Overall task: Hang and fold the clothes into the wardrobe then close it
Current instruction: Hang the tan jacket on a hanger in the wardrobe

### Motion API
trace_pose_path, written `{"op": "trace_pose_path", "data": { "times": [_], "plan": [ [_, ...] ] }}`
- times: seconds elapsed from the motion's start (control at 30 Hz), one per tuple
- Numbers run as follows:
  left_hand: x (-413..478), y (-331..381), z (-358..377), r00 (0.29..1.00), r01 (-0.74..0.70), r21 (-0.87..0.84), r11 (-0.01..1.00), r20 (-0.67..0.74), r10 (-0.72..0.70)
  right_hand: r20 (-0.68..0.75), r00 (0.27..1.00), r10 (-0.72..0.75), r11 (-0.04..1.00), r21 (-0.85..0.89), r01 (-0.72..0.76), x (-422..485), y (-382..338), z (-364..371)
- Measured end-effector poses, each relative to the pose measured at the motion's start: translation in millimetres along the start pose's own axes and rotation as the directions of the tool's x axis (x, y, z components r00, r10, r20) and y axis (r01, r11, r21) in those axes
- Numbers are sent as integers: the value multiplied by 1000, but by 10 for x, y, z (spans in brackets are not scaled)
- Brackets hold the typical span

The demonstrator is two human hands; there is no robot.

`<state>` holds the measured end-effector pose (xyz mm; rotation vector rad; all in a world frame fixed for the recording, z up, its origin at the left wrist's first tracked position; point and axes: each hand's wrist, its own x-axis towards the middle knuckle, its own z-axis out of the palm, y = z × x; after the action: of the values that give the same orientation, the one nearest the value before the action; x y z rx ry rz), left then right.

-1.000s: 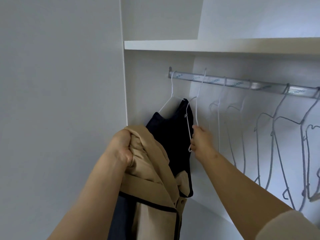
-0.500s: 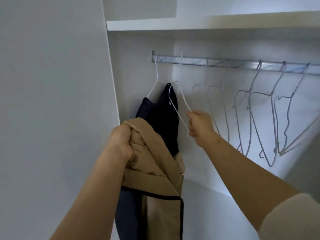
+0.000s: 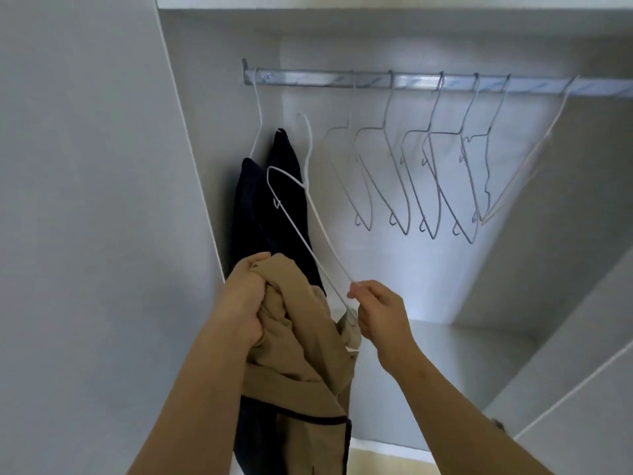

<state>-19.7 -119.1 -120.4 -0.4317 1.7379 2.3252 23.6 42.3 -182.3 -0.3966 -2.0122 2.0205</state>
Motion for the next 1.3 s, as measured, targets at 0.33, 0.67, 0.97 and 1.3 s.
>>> {"op": "trace_pose_path", "data": {
  "times": [0.33, 0.67, 0.97, 1.3],
  "plan": [
    [-306, -389, 142, 955, 245, 17, 969, 168, -244, -45, 983, -177, 904, -403, 144, -688, 607, -382],
    [-499, -555, 350, 923, 195, 18, 981, 335, -189, -38, 996, -79, 730, -683, 32, -947, 667, -1013],
    [-775, -708, 455, 919, 22, 205, 978, 380, -101, -186, 963, -193, 609, -792, -31, -836, 321, -815],
    [-756, -593, 521, 928, -81, 218, 973, 373, -6, 28, 993, -111, 894, -434, 112, -830, 188, -673]
  ]
}}
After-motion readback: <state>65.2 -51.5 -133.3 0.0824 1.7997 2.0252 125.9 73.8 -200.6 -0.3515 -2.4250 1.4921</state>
